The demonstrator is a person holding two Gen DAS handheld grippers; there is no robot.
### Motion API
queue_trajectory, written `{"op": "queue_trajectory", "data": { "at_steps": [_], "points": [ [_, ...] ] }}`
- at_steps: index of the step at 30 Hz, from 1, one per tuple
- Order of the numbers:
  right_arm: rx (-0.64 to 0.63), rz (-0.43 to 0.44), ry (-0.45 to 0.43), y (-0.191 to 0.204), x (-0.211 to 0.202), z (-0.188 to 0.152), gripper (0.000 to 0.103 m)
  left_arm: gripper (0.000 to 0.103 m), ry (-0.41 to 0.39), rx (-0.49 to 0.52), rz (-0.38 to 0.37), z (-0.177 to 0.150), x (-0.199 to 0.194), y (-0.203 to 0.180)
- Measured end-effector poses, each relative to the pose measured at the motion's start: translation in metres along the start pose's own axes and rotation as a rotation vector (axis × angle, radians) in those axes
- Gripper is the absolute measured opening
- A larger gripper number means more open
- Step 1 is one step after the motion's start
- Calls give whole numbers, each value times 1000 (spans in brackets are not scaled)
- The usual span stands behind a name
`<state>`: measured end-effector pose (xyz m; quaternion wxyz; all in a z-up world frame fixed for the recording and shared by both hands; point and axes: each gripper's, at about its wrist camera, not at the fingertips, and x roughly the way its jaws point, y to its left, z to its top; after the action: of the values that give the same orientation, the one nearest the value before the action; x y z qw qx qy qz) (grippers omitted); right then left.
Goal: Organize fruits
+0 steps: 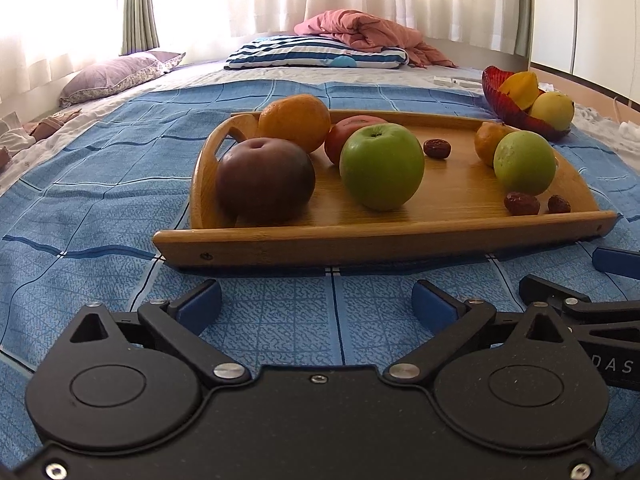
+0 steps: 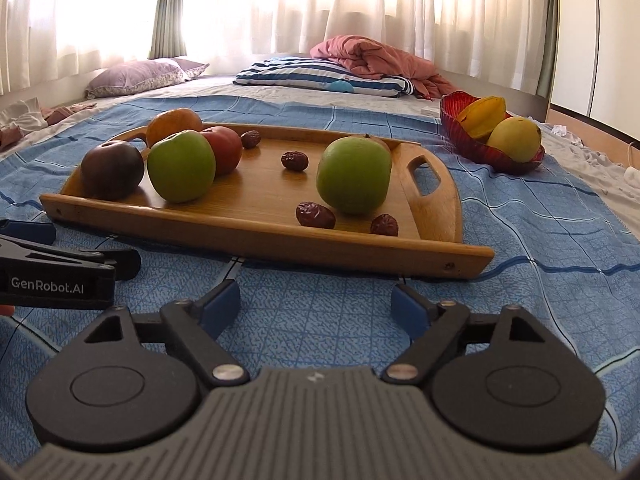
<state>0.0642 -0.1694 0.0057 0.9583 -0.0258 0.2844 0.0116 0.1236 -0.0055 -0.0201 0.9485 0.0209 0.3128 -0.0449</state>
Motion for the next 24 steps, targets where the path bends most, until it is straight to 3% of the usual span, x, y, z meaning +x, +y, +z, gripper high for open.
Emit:
{"op": "queue_trajectory", "data": {
  "at_steps": [7, 24],
  "points": [
    [27, 20, 27, -4, 5, 1, 103, 103, -14, -12, -12, -4, -1, 2],
    [20, 8, 22, -1, 5, -1, 103, 103, -21, -13, -6, -4, -2, 2]
  ]
}}
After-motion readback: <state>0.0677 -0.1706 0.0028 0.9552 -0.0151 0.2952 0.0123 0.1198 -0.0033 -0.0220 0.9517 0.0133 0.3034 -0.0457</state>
